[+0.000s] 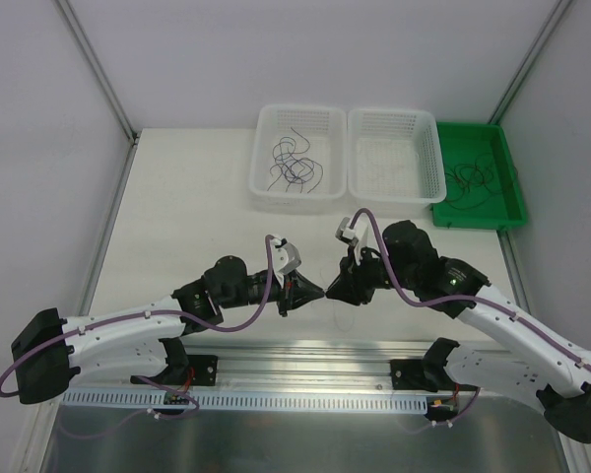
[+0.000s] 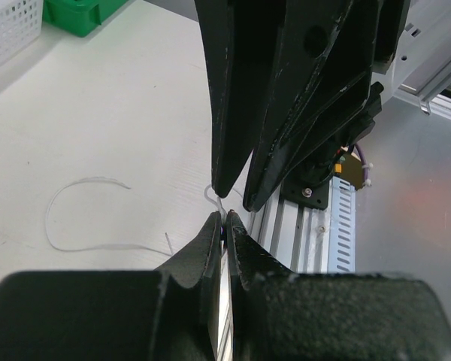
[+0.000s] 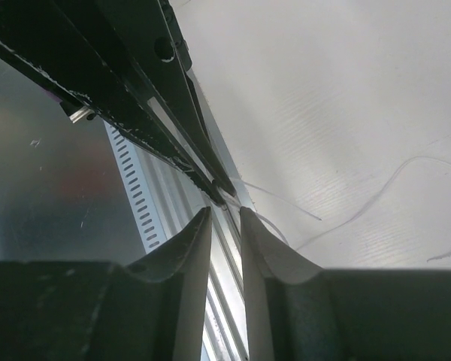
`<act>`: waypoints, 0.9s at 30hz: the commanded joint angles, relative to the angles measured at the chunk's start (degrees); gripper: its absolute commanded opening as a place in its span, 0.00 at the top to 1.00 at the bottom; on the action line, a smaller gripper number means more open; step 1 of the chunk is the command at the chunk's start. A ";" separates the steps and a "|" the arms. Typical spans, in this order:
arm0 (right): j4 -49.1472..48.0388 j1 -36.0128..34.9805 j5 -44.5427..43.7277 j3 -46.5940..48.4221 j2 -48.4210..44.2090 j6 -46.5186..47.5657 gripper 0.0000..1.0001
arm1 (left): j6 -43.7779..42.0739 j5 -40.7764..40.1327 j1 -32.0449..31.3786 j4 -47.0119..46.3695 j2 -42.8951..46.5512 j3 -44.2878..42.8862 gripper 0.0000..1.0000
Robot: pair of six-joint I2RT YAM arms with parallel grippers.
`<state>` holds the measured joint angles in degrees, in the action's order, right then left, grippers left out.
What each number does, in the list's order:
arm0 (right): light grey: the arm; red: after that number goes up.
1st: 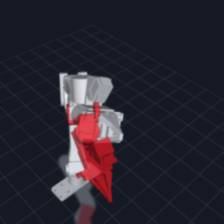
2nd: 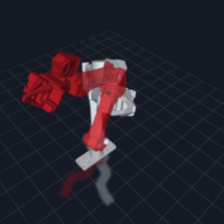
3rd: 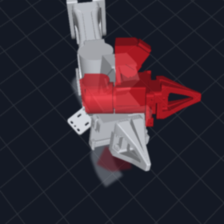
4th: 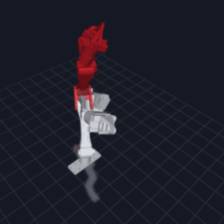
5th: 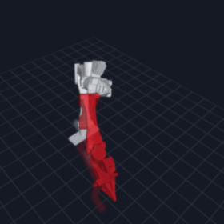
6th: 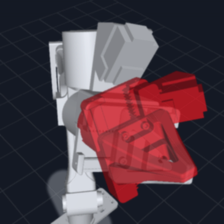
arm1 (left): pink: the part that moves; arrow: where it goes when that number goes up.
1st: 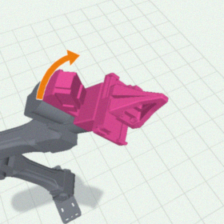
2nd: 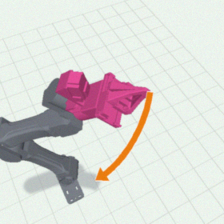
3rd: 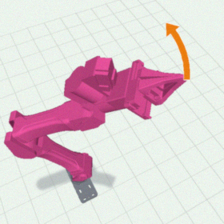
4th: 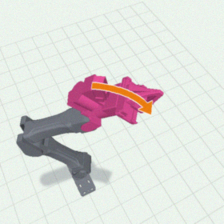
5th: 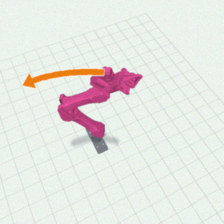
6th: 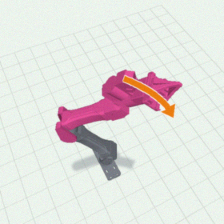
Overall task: Untangle the cables
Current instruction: Untie the cable.
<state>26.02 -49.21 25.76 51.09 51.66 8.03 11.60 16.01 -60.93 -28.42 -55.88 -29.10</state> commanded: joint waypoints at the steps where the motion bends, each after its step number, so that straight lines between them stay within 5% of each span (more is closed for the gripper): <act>1: -0.71 0.17 -0.89 1.73 0.02 1.28 0.75 | 1.06 2.18 -0.07 -3.39 0.24 -2.36 1.00; 12: -0.62 0.17 -4.31 0.94 -0.07 1.46 0.75 | 0.97 2.89 -0.07 -3.39 0.24 -2.19 1.00; 18: -1.58 0.26 -0.01 0.77 -0.59 1.64 0.96 | 0.97 3.15 -0.07 -3.48 -0.02 -2.54 1.00; 23: -3.34 0.17 3.86 0.06 -0.77 1.72 0.98 | 0.97 3.33 -0.07 -3.48 -0.64 -2.80 1.00; 27: -4.13 0.25 5.70 -0.20 -0.94 2.16 0.90 | 0.89 3.24 -0.07 -3.48 -0.64 -2.80 1.00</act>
<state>26.17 -48.93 26.83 50.74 51.81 9.15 11.62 17.67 -60.93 -28.45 -56.25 -29.45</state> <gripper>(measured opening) 0.082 0.014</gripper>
